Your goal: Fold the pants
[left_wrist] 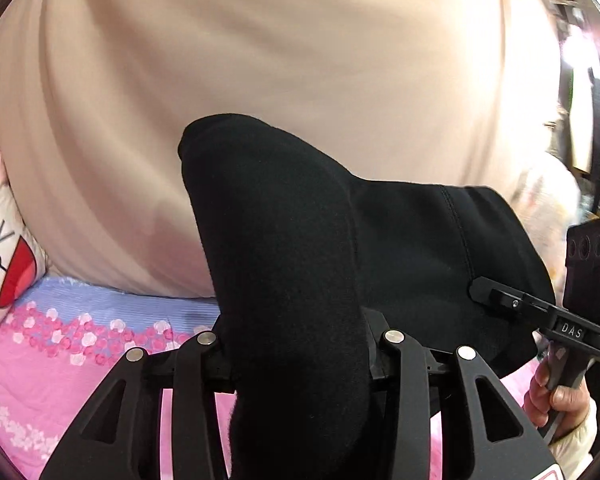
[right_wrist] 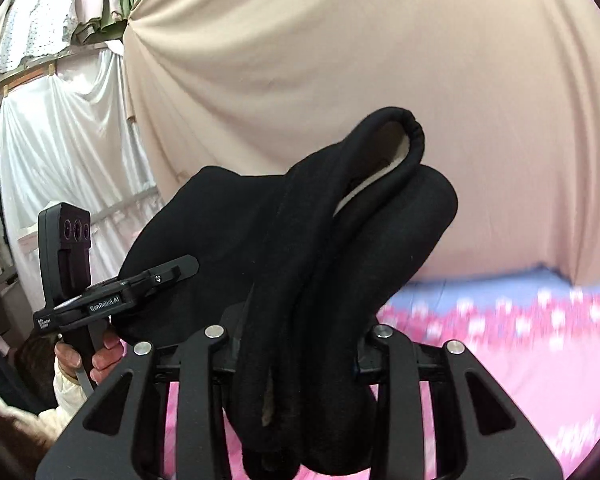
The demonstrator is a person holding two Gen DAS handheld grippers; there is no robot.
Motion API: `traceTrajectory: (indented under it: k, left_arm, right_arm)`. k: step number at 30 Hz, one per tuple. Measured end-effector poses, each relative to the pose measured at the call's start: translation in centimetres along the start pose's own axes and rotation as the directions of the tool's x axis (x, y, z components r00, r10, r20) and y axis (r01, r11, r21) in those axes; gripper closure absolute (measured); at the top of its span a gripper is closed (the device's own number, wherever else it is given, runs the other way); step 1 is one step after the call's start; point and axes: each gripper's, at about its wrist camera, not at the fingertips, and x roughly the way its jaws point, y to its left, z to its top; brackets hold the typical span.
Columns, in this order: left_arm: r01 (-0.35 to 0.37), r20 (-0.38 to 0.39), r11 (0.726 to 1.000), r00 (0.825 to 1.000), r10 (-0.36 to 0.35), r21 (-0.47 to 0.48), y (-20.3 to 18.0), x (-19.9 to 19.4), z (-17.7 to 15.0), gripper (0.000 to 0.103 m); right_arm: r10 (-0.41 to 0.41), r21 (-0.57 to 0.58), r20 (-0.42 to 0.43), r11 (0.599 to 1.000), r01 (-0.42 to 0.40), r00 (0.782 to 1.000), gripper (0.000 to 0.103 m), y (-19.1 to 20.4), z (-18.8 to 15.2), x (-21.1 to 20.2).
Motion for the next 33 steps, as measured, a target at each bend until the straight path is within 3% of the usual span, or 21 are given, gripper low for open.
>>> traceTrajectory:
  k: [3, 7, 11, 13, 14, 16, 19, 24, 26, 27, 28, 30, 31, 33]
  left_arm:
    - [-0.059, -0.036, 0.998, 0.998, 0.059, -0.014, 2.3, 6.4, -1.0, 0.065]
    - [-0.120, -0.137, 0.993, 0.984, 0.117, -0.017, 6.1, 15.2, -4.6, 0.065]
    - [-0.157, -0.258, 0.987, 0.954, 0.155, 0.011, 9.0, 22.8, -9.8, 0.064]
    - [-0.177, -0.331, 0.984, 0.928, 0.171, 0.011, 10.3, 25.6, -12.5, 0.062]
    - [-0.196, -0.330, 0.980, 0.924, 0.194, 0.027, 10.5, 26.1, -13.3, 0.059]
    - [-0.200, -0.297, 0.979, 0.932, 0.206, 0.051, 10.7, 26.2, -14.4, 0.054]
    - [-0.206, -0.288, 0.976, 0.932, 0.219, 0.076, 10.5, 26.3, -14.6, 0.053]
    - [-0.205, -0.302, 0.977, 0.930, 0.212, 0.055, 11.1, 27.0, -14.7, 0.050]
    - [-0.212, -0.311, 0.977, 0.927, 0.212, 0.033, 11.4, 27.1, -14.5, 0.041]
    - [-0.231, -0.313, 0.973, 0.922, 0.227, 0.024, 11.3, 26.7, -14.4, 0.030]
    - [-0.254, -0.317, 0.967, 0.916, 0.246, 0.016, 11.5, 26.3, -14.3, 0.025]
    - [-0.304, -0.321, 0.952, 0.899, 0.298, 0.032, 11.2, 24.6, -14.0, 0.025]
    - [-0.341, -0.314, 0.938, 0.886, 0.341, 0.057, 10.9, 23.5, -13.8, 0.025]
    - [-0.446, -0.271, 0.881, 0.839, 0.473, 0.157, 9.1, 19.8, -13.4, 0.023]
  right_arm:
    - [-0.004, 0.063, -0.038, 0.998, 0.006, 0.999, 0.070, -4.0, 0.5, 5.1]
    - [-0.018, 0.124, -0.113, 0.992, 0.032, 0.993, 0.070, -9.5, -1.9, 12.3]
    - [-0.050, 0.193, -0.214, 0.977, 0.093, 0.975, 0.070, -14.4, -6.6, 19.8]
    - [-0.053, 0.229, -0.265, 0.967, 0.116, 0.963, 0.070, -16.6, -9.2, 21.9]
    - [-0.056, 0.243, -0.300, 0.961, 0.134, 0.952, 0.070, -17.7, -10.8, 23.2]
    - [-0.076, 0.250, -0.347, 0.953, 0.170, 0.935, 0.070, -19.2, -13.1, 24.6]
    - [-0.053, 0.285, -0.334, 0.946, 0.155, 0.941, 0.069, -21.0, -14.9, 24.7]
    - [-0.090, 0.238, -0.341, 0.955, 0.179, 0.936, 0.066, -20.4, -15.4, 24.9]
    - [-0.078, 0.257, -0.343, 0.951, 0.173, 0.936, 0.064, -20.9, -15.7, 24.9]
    - [-0.071, 0.266, -0.349, 0.949, 0.171, 0.934, 0.060, -21.1, -15.7, 24.9]
    - [-0.064, 0.278, -0.359, 0.945, 0.172, 0.931, 0.057, -21.4, -15.8, 25.0]
    - [-0.059, 0.311, -0.363, 0.933, 0.181, 0.930, 0.040, -21.9, -15.4, 24.4]
    - [-0.066, 0.318, -0.360, 0.929, 0.189, 0.931, 0.040, -21.9, -15.2, 23.6]
    - [-0.139, 0.296, -0.338, 0.923, 0.245, 0.931, 0.039, -21.2, -14.2, 20.4]
